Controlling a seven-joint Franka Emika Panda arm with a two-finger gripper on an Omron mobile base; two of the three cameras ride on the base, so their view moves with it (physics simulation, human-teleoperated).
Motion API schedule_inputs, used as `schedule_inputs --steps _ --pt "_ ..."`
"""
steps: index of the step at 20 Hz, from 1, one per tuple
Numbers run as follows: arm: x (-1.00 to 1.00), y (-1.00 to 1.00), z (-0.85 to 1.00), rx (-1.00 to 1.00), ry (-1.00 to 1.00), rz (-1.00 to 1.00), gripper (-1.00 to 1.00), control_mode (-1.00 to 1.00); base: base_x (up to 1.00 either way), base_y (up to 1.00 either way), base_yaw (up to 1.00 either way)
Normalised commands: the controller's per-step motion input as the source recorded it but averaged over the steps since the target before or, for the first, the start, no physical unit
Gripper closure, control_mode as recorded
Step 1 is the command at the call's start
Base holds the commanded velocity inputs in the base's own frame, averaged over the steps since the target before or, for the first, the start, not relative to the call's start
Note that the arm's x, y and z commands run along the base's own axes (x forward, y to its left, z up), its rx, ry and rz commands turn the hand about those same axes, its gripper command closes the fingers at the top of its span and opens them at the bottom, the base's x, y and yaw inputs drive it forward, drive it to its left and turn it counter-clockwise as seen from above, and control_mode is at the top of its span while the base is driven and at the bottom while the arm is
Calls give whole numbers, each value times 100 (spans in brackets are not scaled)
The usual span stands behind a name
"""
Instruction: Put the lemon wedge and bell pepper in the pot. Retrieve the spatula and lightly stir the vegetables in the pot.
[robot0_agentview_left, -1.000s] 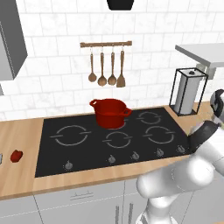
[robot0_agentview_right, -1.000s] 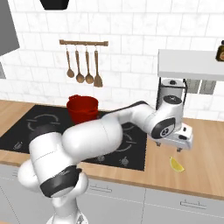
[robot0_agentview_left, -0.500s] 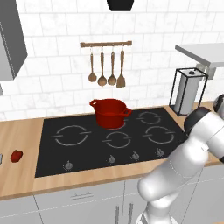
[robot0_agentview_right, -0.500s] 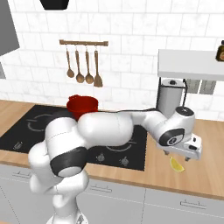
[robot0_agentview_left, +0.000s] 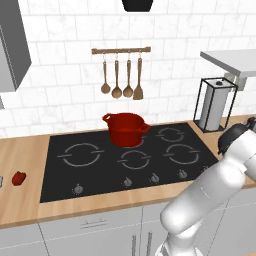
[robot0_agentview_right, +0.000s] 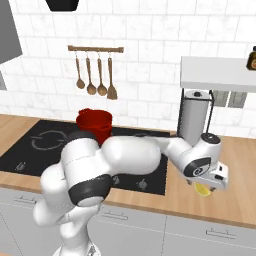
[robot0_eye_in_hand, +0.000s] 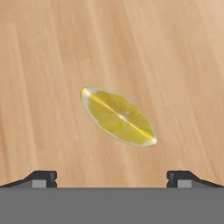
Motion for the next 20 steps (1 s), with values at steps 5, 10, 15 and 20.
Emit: schedule_inputs --steps 5,10,15,20 --pt "28 0 -31 0 1 3 -100 -100 0 0 0" --pt "17 0 -22 -4 0 1 -100 -100 0 0 0" --pt "8 -6 -23 -7 0 2 -100 -100 0 0 0" --pt "1 0 -32 -10 0 6 -100 -100 0 0 0"
